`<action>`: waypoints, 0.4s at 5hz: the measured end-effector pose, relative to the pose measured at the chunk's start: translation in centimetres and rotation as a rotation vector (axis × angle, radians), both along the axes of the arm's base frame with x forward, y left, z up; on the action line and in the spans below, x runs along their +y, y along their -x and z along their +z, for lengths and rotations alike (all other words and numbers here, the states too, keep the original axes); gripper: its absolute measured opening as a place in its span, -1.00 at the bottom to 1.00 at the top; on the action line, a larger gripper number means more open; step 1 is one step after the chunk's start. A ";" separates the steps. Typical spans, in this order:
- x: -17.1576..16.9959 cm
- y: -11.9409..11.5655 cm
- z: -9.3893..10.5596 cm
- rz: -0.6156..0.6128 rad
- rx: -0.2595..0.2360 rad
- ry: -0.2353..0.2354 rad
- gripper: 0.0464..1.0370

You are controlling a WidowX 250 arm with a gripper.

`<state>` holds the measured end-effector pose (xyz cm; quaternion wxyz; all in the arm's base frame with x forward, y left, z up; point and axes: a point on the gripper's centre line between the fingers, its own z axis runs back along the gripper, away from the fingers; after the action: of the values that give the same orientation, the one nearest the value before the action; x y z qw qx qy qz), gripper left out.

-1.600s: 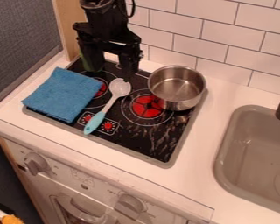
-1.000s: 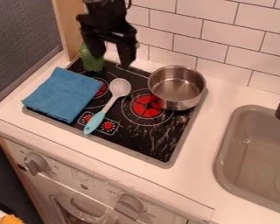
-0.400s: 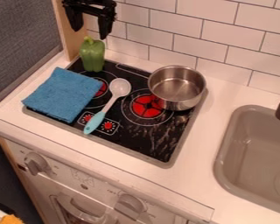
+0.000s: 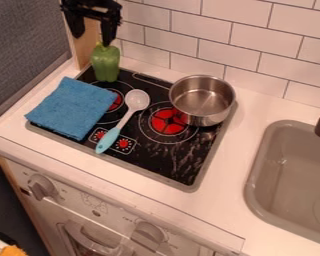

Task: Put the green bell pepper inside the silver pot

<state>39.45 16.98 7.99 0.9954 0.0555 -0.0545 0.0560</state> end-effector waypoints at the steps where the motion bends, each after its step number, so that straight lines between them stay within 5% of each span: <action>1: -0.1 -0.1 0.1 -0.006 0.001 -0.002 0.09; 2: -0.1 -0.2 0.1 -0.003 -0.002 0.000 -0.46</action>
<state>39.63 16.84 8.06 0.9954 0.0556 -0.0554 0.0546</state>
